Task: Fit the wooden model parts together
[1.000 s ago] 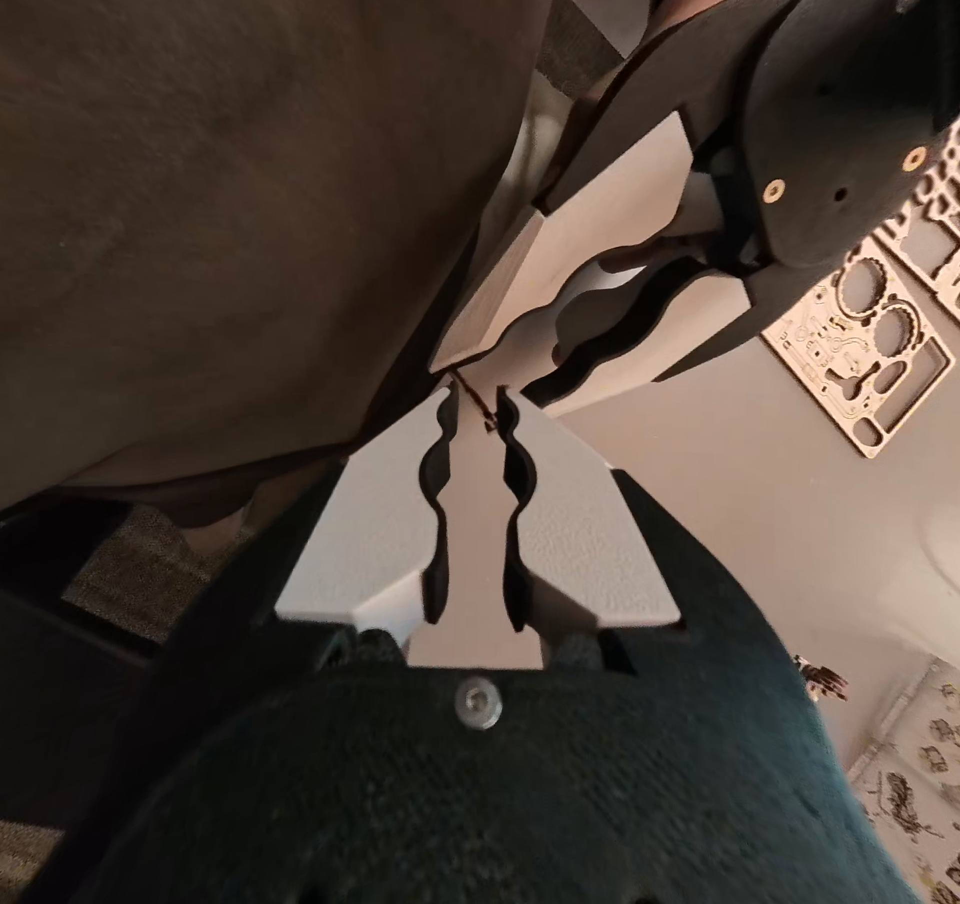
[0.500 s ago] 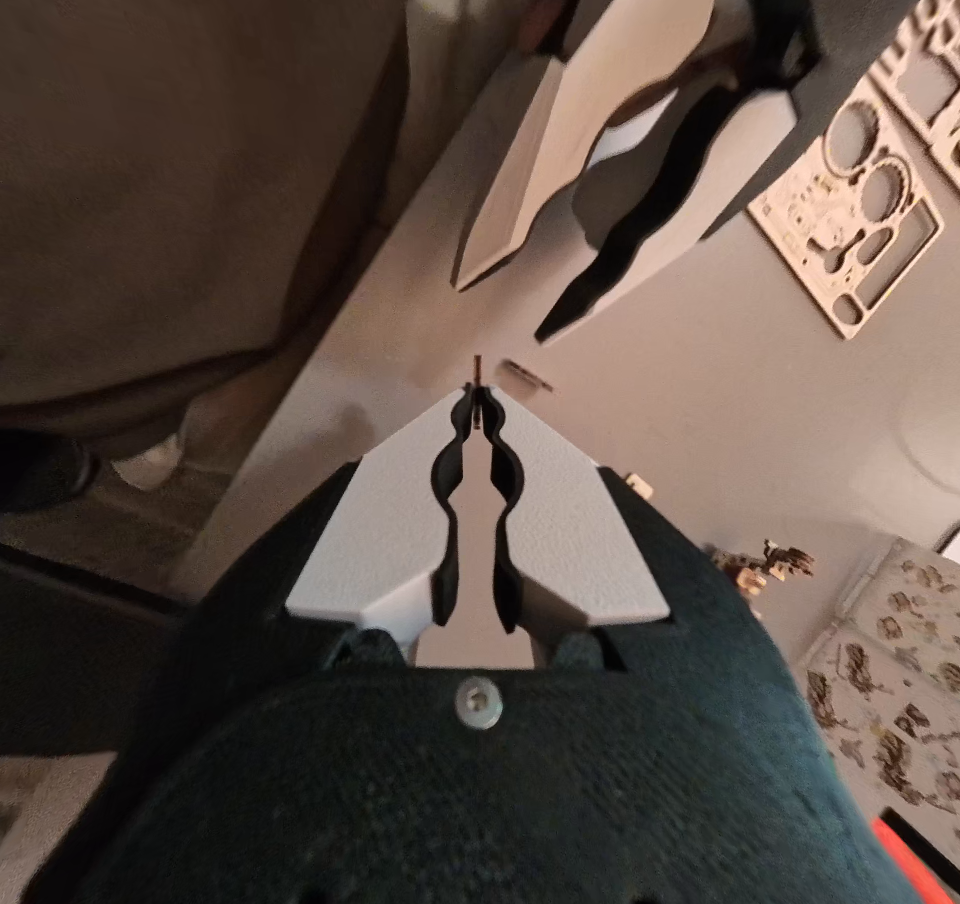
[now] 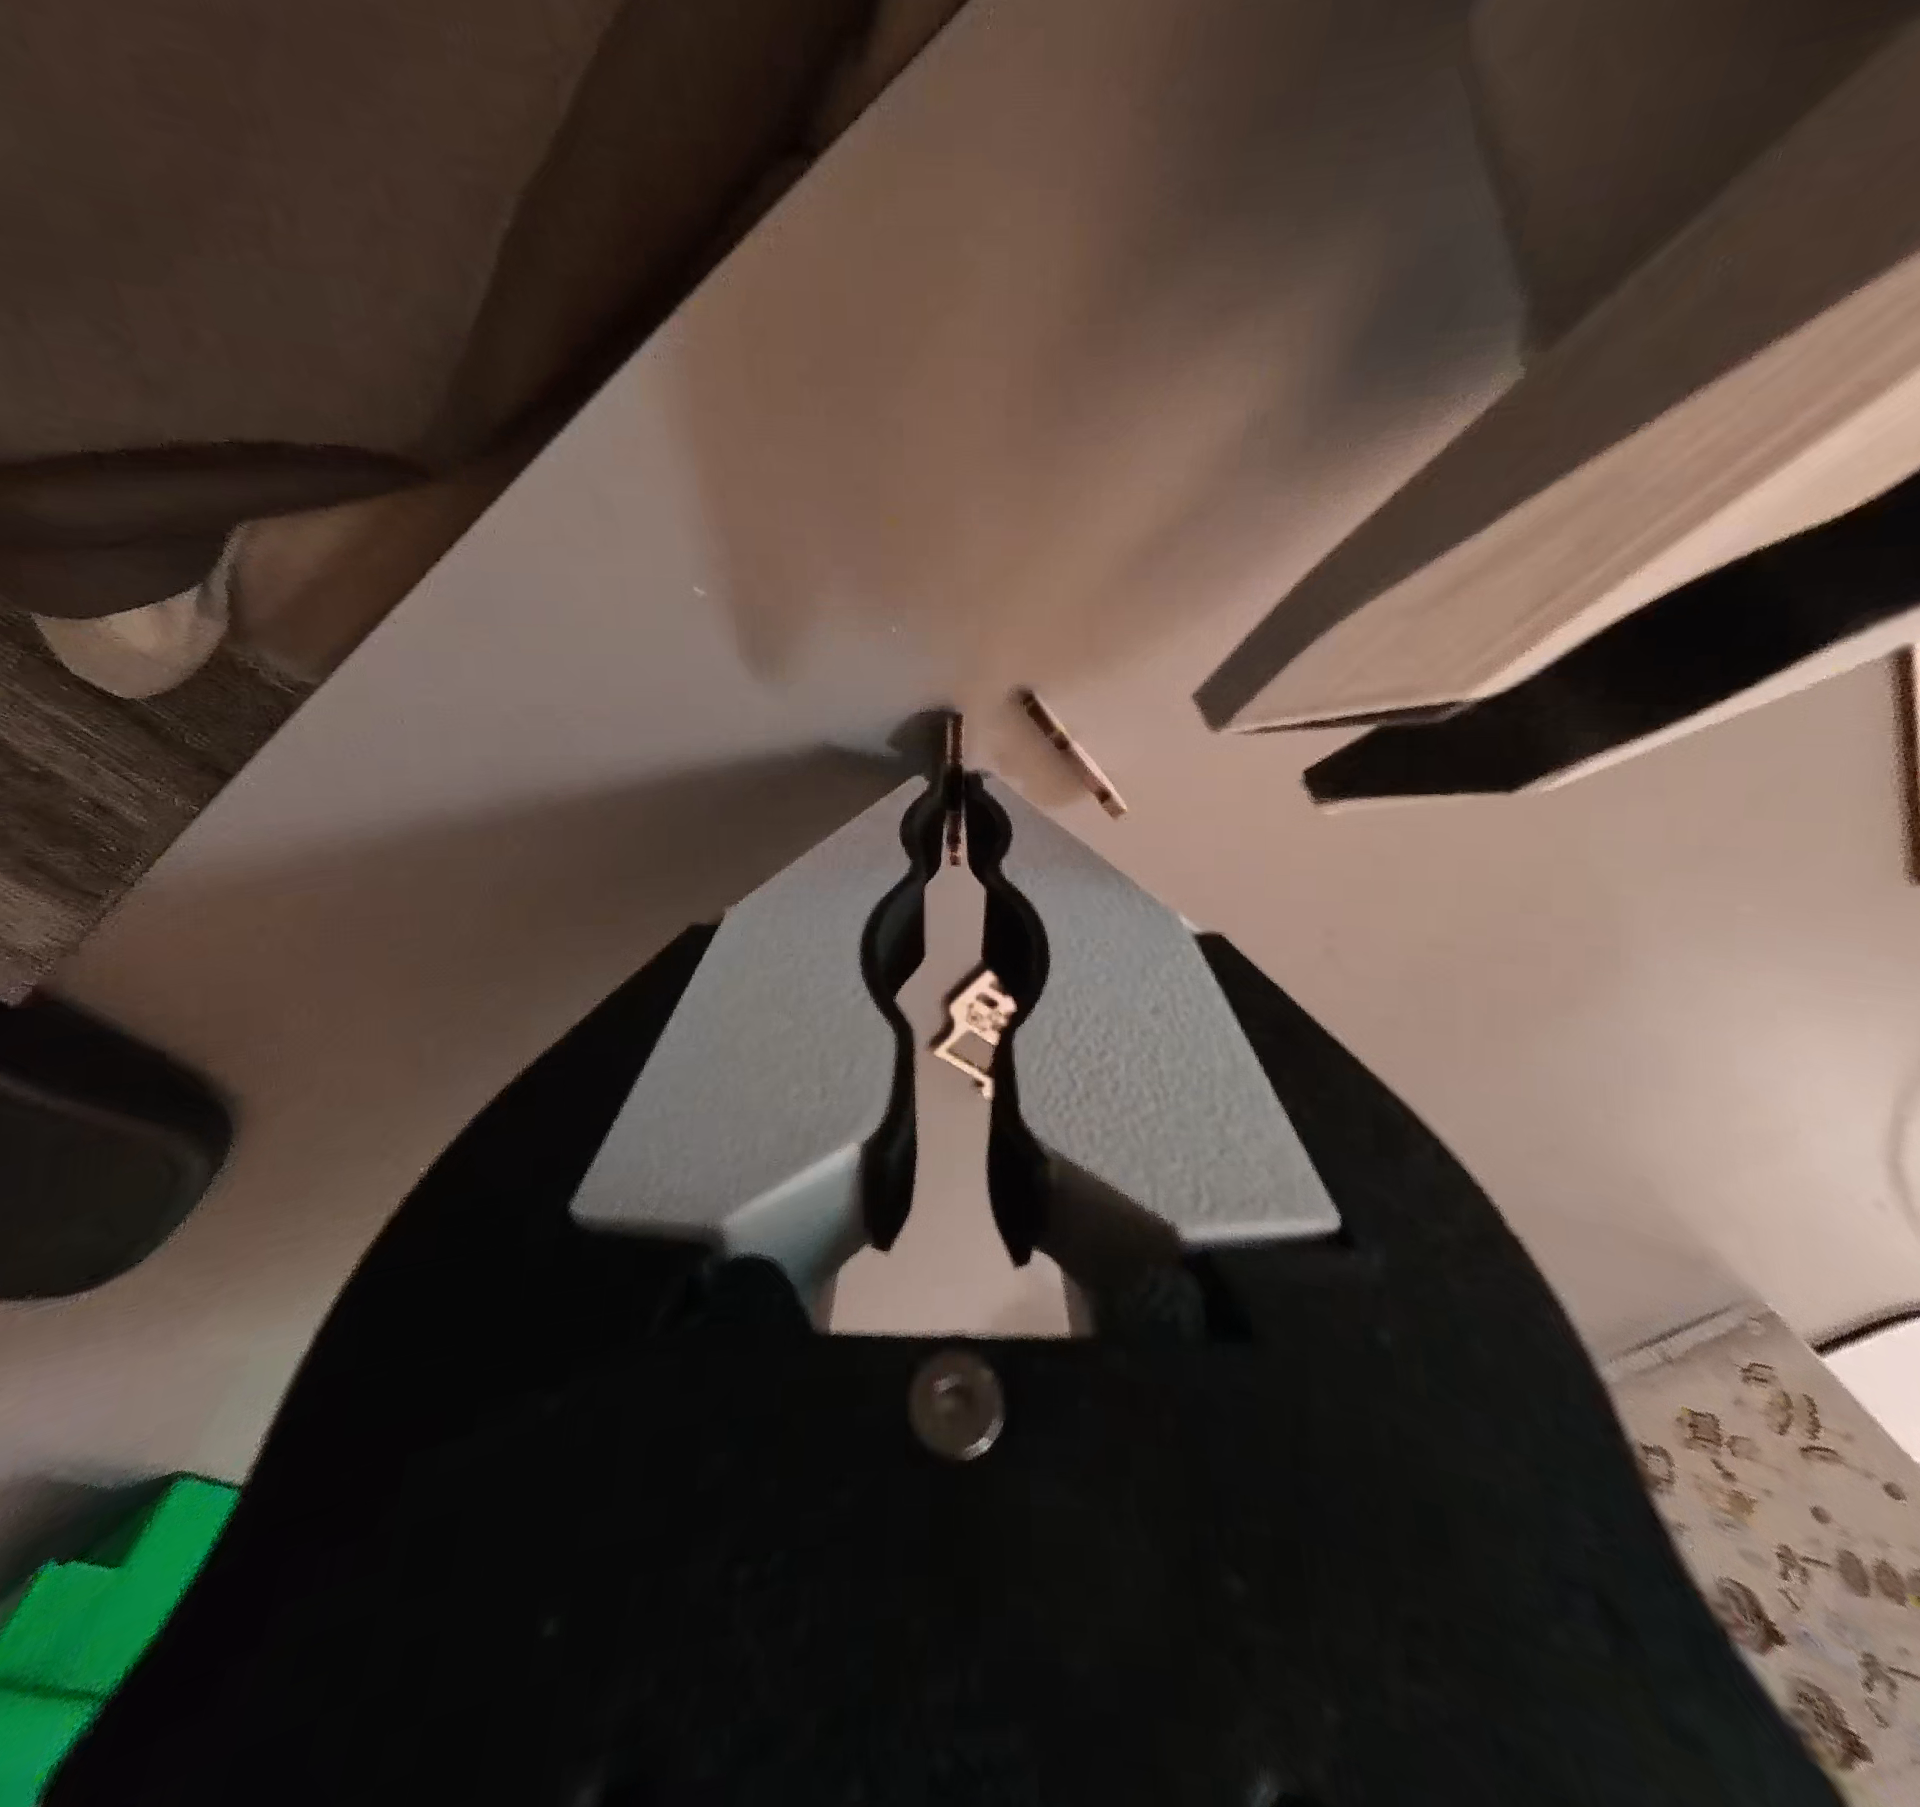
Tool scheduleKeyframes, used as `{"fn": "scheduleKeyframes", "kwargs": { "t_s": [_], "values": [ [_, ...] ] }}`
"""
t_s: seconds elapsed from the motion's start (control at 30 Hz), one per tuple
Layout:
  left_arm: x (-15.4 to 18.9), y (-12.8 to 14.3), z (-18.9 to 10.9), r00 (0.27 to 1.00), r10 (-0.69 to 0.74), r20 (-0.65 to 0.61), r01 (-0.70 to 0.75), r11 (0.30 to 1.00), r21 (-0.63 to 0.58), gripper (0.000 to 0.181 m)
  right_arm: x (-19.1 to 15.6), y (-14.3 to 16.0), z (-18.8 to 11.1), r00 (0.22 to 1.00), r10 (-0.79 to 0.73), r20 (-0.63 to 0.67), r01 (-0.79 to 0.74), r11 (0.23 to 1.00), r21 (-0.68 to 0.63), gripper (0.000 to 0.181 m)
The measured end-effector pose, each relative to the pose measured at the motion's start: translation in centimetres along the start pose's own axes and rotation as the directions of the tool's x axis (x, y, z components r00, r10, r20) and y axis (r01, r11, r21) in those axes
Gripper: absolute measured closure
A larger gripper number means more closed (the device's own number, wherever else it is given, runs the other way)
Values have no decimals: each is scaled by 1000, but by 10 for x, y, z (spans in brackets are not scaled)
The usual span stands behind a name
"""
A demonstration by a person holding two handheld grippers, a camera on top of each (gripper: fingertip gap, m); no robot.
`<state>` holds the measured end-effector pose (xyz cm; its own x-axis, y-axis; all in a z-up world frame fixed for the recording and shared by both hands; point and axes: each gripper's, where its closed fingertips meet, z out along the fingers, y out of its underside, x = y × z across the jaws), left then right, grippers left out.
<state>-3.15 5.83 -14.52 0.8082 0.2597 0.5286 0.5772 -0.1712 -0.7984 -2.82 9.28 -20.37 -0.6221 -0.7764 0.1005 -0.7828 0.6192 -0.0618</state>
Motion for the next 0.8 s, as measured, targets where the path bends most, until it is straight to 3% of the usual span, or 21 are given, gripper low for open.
{"fn": "scheduleKeyframes", "kwargs": {
  "t_s": [0.43,0.8],
  "values": [
    [-2,-6,-3,998,-55,-27,56,998,39,161,3,5,-4,995,97,-33,-95,994,55,173],
    [-5,-4,-2,998,-55,-18,56,998,31,161,2,9,-4,994,85,-67,-82,996,37,180]
  ]
}}
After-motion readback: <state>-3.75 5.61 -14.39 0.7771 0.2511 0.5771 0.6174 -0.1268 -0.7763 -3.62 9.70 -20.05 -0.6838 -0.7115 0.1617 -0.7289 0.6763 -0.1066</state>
